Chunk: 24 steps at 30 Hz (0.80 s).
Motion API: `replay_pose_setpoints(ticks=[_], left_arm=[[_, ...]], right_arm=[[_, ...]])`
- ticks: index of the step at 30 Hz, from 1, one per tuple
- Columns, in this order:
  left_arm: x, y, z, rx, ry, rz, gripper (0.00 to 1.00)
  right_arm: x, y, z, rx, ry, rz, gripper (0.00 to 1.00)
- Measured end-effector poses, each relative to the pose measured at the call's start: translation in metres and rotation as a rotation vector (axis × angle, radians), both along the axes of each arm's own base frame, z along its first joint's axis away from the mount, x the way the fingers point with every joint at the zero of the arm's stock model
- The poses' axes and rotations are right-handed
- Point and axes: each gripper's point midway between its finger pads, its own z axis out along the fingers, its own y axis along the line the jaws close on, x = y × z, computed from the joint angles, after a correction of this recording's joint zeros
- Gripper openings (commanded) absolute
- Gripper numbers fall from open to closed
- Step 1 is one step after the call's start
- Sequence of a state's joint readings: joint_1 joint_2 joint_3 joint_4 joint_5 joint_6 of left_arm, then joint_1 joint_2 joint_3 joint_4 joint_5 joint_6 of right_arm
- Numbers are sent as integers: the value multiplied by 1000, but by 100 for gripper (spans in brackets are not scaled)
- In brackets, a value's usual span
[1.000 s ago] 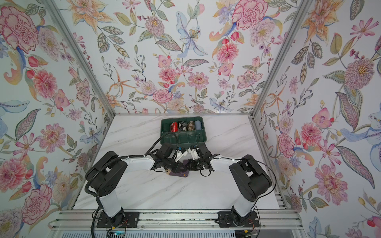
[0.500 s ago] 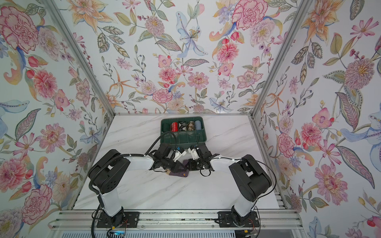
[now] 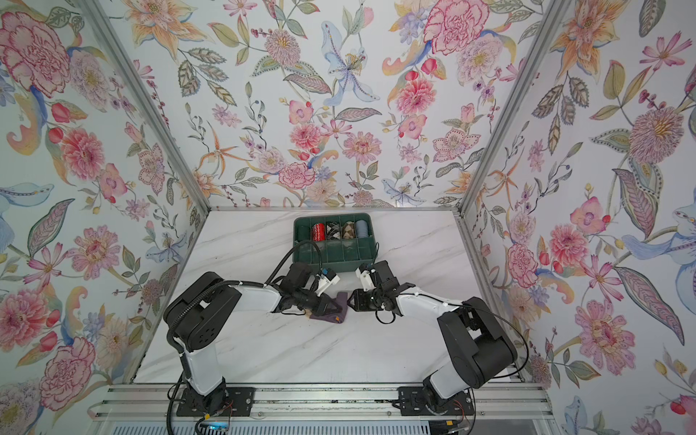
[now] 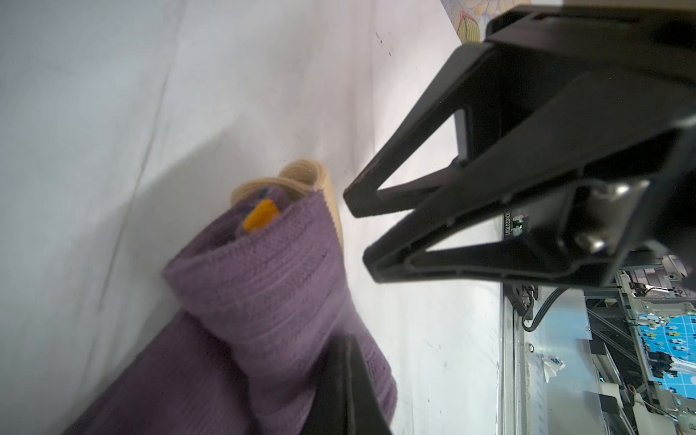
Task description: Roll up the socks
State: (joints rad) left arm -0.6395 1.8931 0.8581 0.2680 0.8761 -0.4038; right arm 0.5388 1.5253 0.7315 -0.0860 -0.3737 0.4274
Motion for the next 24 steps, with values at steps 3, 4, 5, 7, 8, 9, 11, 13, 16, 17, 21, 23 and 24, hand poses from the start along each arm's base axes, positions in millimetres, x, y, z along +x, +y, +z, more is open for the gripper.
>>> replay_pose_setpoints(ticks=[3, 4, 5, 7, 8, 9, 11, 13, 16, 17, 21, 23, 24], left_arm=[[1, 0, 0, -11, 3, 2, 0], [1, 0, 0, -13, 6, 4, 0], [1, 0, 0, -14, 6, 5, 0], [1, 1, 0, -18, 8, 10, 0], [1, 1, 0, -21, 7, 12, 0], [1, 1, 0, -25, 8, 14, 0], [2, 3, 0, -34, 9, 21, 0], [2, 4, 0, -48, 11, 26, 0], [3, 7, 0, -67, 16, 41, 0], [3, 8, 0, -72, 17, 47, 0], [4, 13, 0, -92, 24, 64, 0], [5, 14, 0, -100, 23, 67, 0], [4, 14, 0, -103, 25, 68, 0]], right_arm=[[-1, -7, -5, -41, 6, -19, 34], [-2, -9, -7, -55, 9, -24, 34], [-3, -9, -9, -66, 10, -25, 33], [-5, -10, -15, -93, 17, -23, 33], [-7, -10, -17, -105, 20, -22, 33], [-9, -10, -22, -122, 30, -16, 33], [-12, -6, -28, -146, 37, -4, 33], [-9, 0, -25, -159, 22, 4, 33], [-7, 9, -28, -188, 8, 20, 33], [-7, 12, -28, -196, 1, 28, 33], [-6, 19, -28, -222, -18, 37, 32], [-7, 19, -29, -229, -22, 38, 32], [-7, 19, -29, -231, -23, 38, 32]])
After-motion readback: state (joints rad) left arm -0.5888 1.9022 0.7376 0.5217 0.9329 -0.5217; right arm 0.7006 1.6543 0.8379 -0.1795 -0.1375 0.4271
